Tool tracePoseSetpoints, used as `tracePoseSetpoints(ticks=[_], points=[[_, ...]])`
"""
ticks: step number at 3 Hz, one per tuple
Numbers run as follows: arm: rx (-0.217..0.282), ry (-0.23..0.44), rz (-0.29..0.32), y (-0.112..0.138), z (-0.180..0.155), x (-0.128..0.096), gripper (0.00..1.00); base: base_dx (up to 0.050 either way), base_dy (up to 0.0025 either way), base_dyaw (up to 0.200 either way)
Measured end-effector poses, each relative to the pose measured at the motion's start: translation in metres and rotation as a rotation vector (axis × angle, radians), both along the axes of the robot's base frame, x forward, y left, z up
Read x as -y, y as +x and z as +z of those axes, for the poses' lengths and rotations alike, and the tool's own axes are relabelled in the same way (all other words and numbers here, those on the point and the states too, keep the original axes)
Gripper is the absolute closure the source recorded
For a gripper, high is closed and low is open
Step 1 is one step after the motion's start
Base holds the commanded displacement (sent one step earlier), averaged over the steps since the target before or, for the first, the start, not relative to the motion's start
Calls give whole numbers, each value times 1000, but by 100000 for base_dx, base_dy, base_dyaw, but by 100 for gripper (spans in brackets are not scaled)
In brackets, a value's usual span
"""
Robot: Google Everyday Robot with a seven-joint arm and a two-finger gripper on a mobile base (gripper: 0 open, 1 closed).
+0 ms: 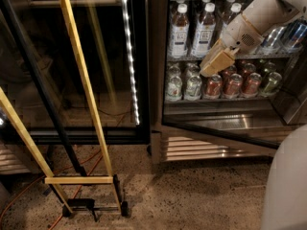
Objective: Close left fridge door
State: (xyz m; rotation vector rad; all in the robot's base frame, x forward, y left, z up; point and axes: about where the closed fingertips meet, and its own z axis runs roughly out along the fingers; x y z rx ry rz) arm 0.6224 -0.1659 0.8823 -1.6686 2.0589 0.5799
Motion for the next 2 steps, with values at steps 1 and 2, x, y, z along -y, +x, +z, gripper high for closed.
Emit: tracePoseSetpoints(ticks=[1, 2], points=[[0, 0, 0, 0, 0, 0, 100, 4899, 0, -6], [0, 0, 0, 0, 0, 0, 100, 4950, 2, -52]])
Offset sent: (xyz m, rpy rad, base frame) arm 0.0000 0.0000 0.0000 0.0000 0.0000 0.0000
